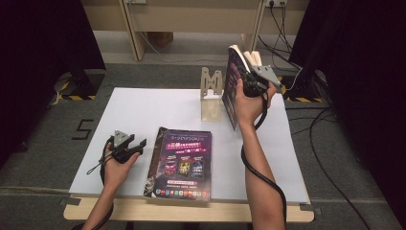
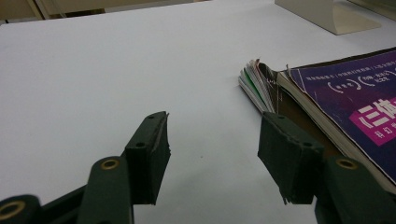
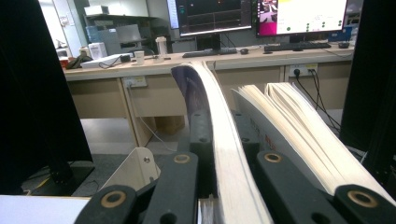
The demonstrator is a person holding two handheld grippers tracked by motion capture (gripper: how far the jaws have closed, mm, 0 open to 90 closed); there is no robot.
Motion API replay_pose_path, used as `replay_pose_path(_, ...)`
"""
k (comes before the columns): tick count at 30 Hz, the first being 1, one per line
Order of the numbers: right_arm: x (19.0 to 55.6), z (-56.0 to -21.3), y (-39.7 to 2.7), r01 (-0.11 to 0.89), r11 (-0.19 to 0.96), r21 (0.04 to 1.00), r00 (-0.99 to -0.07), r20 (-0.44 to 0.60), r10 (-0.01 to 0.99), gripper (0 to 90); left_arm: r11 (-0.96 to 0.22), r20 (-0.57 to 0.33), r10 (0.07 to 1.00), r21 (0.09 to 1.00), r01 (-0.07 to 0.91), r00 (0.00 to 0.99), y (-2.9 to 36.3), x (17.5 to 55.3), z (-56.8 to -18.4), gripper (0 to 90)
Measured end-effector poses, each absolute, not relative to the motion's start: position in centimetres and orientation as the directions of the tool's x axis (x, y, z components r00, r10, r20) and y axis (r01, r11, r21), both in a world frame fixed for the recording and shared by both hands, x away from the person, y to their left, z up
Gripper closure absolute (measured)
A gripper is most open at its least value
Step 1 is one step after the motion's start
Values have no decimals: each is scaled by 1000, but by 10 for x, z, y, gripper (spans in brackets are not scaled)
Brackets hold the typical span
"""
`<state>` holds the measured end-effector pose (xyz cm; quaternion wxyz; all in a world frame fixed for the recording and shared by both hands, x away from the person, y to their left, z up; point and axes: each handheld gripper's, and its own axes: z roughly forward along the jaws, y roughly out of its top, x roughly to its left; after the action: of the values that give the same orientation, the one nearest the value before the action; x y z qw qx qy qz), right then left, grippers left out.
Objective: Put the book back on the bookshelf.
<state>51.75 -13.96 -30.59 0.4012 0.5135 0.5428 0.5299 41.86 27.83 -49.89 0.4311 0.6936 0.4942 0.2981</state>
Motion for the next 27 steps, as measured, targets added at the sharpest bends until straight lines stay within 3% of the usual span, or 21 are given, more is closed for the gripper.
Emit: replay_pose_path(27,530,-305,-132,132,-75,988,-134,93,987,834,-140,-13,942,892,429,335,278,418,-499,423)
